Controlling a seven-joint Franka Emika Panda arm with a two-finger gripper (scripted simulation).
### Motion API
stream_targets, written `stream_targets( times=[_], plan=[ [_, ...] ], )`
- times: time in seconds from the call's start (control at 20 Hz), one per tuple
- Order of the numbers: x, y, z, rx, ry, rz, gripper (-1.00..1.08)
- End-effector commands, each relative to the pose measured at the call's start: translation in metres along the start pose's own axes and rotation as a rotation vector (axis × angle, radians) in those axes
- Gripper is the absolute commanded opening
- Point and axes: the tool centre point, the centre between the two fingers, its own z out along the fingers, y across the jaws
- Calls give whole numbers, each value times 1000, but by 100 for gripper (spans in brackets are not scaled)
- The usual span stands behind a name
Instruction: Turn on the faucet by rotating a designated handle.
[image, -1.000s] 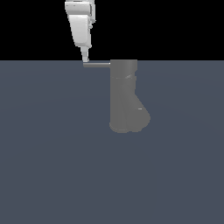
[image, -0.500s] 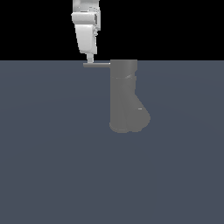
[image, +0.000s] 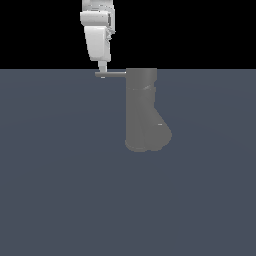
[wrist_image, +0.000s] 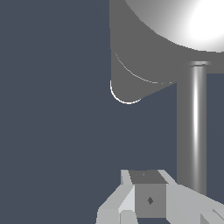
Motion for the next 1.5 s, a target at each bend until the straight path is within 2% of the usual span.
stream_targets(
  times=[0.0, 1.3, 1.45],
  plan=[
    [0, 7, 0, 0, 0, 0, -100],
    [4, 81, 0, 0, 0, 0, -100],
    [1, 78, 0, 6, -4, -9, -100]
  ],
)
